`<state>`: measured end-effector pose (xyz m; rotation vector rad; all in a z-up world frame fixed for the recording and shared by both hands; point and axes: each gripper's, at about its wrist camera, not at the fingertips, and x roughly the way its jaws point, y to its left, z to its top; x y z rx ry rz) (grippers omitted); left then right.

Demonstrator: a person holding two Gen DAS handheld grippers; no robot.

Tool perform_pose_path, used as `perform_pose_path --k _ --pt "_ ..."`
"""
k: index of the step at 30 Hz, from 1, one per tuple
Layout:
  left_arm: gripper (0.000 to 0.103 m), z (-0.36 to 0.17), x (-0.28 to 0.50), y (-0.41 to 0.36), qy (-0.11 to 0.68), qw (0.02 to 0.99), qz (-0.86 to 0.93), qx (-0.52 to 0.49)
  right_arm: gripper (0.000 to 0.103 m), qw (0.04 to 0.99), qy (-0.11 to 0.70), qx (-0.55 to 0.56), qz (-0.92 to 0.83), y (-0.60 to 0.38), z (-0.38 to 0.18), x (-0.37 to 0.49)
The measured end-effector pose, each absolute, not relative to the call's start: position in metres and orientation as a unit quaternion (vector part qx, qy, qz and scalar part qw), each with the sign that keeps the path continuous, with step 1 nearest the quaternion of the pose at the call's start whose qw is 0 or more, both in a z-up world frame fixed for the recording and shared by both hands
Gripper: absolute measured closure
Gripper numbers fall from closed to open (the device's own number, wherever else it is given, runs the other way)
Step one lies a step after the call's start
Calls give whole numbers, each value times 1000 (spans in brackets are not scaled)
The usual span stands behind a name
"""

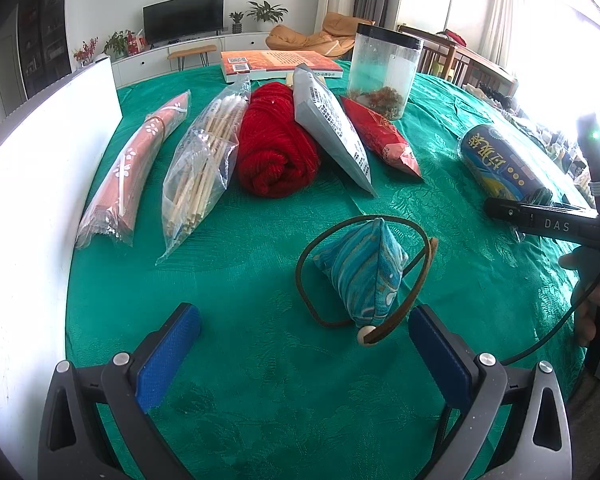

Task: Organize soft objects
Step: 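Lift the blue garbage bag roll with the right tool, then carry the blue roll into the box with the right tool while the left tool drops the teal pouch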

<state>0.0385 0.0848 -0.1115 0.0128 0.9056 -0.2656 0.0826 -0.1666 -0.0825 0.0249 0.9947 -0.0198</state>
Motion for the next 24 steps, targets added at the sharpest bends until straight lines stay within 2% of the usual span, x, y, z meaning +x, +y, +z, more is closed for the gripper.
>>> perform_pose_path --k 7,10,12,14,15,18,20,21,22,23,24 --pt "0 -96 34 100 432 879 -186 -74 7 879 477 12 -9 -167 -83 83" --pt "0 -83 37 78 428 884 -184 -27 7 878 478 16 -8 -168 -82 82" --pt "1 -83 47 62 445 879 -174 4 9 881 467 70 20 -180 -74 77" --pt "8 -89 56 54 457 874 -164 9 8 884 442 144 42 -202 -63 70" --pt "16 -93 60 51 462 872 -158 9 8 882 442 162 35 -211 -59 69" --pt "30 -102 68 43 474 868 -145 21 8 869 468 155 41 -216 -50 82" --pt "52 -102 65 38 461 876 -132 53 8 866 486 109 49 -203 -44 95" --pt "60 -101 63 38 458 876 -137 56 10 855 508 81 59 -194 -47 103" --pt "61 -98 62 43 457 877 -144 42 21 844 529 56 65 -186 -52 110" --pt "62 -93 59 50 451 880 -147 24 39 841 536 40 64 -182 -54 113" --pt "62 -86 56 57 445 883 -149 10 46 839 537 45 69 -181 -54 114"
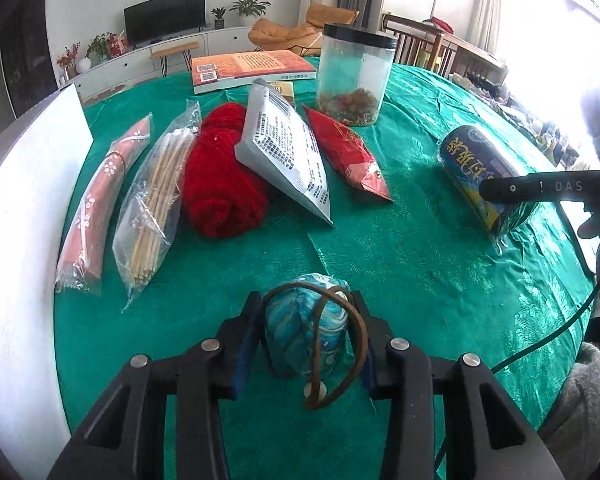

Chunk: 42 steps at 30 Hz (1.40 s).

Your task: Organize soft objects

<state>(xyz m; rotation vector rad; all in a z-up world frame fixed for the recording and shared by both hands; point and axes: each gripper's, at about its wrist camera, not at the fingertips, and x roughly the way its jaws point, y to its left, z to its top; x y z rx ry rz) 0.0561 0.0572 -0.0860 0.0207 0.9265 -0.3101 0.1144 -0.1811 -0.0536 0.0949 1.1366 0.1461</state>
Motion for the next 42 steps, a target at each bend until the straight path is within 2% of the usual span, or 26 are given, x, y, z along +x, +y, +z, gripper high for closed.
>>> perform_pose_path --k 3,7,12,15,17,18,19,21,24,28,32,38,42 --pt "62 -58 46 82 428 887 -166 -52 47 855 517 20 45 -174 -34 108" --pt "62 -14 23 129 407 890 -173 -111 47 870 481 35 100 -144 11 84" --pt "62 36 -18 223 363 923 -76 -101 46 866 441 44 232 -50 76 48" --pt "61 47 -44 279 351 932 11 -88 46 843 426 61 324 19 104 30" --pt "48 42 -52 307 355 929 75 -77 45 821 425 64 377 66 111 18" --pt "22 37 -54 318 361 924 100 -78 41 809 428 62 397 88 110 14" --pt "2 32 -56 327 362 920 123 -84 31 801 430 59 413 108 108 12" --pt "0 29 -66 336 340 923 150 -98 23 792 433 38 430 136 101 7" --pt "0 26 -67 326 322 932 127 -110 23 806 420 24 416 132 92 2" --pt "0 29 -54 275 315 942 39 -109 22 835 411 -10 365 85 67 -2" --pt "0 27 -36 197 323 941 -54 -79 22 825 466 -39 318 16 16 -4" --pt "0 -37 4 105 404 907 -117 -33 22 838 523 -81 133 -63 -41 9" --pt "0 -68 28 79 419 902 -106 11 22 845 527 -70 64 -88 -58 25"
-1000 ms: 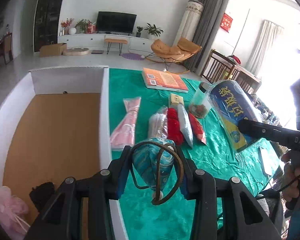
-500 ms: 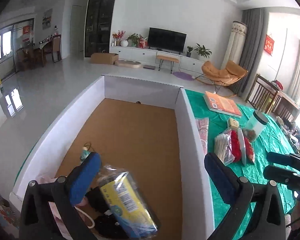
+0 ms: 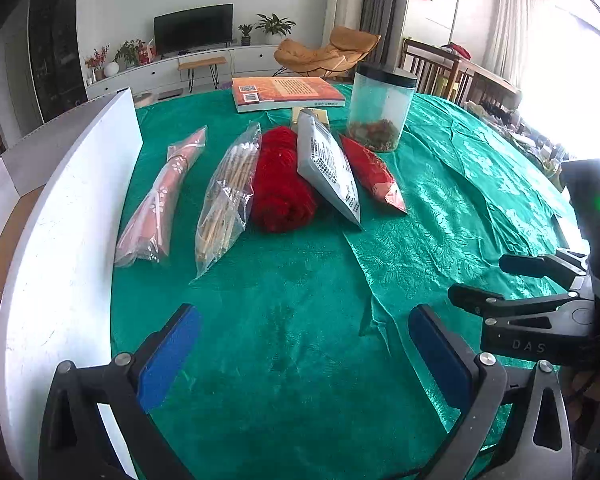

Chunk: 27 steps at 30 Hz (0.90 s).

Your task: Organize soft objects

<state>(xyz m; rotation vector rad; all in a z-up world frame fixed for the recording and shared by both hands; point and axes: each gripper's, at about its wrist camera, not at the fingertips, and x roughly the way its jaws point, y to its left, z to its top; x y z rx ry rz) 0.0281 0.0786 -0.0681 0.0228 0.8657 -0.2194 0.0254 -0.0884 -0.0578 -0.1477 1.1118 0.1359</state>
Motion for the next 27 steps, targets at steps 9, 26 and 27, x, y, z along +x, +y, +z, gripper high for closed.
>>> perform_pose_path --k 9,26,27 --pt "0 -112 53 75 456 882 -111 28 17 878 478 4 3 -116 -78 53" --pt "0 -114 56 74 455 883 -108 46 11 888 459 5 -3 -113 -81 53" --pt "0 -114 56 74 455 883 -108 46 11 888 459 5 -3 -113 -81 53"
